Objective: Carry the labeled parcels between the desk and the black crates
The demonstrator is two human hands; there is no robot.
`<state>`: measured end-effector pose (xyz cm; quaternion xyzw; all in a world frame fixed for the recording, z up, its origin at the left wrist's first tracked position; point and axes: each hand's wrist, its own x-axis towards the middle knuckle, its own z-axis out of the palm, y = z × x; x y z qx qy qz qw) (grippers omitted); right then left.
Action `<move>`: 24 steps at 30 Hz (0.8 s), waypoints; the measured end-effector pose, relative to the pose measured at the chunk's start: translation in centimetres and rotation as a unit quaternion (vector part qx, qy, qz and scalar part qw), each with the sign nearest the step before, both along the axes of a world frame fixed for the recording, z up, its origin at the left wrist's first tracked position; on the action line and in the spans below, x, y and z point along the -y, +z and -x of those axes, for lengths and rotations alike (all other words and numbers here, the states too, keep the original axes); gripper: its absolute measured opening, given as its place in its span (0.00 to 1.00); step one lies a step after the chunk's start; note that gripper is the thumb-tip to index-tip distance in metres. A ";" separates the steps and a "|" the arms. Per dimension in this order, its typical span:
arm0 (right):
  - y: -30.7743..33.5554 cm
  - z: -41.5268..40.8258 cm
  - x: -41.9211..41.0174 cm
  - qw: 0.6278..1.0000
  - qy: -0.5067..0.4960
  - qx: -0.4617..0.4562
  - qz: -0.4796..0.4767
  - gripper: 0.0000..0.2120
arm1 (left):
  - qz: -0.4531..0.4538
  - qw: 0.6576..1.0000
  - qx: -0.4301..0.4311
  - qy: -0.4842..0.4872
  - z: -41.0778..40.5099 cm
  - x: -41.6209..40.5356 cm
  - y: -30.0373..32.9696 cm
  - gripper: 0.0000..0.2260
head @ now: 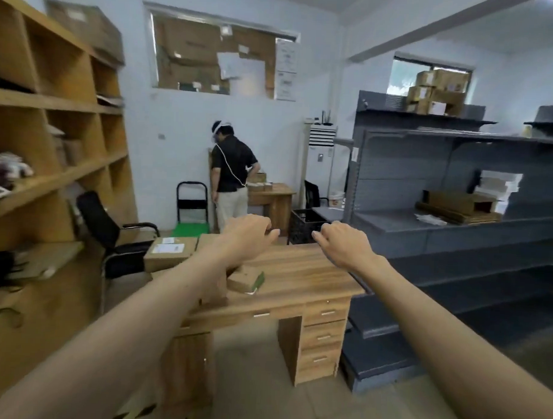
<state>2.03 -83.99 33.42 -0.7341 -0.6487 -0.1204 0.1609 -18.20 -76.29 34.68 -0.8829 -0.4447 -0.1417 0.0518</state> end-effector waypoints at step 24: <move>-6.5 2.3 -29.7 0.985 0.170 -0.014 0.023 0.17 | -0.002 0.977 -0.015 0.212 4.4 -21.9 -7.2 0.21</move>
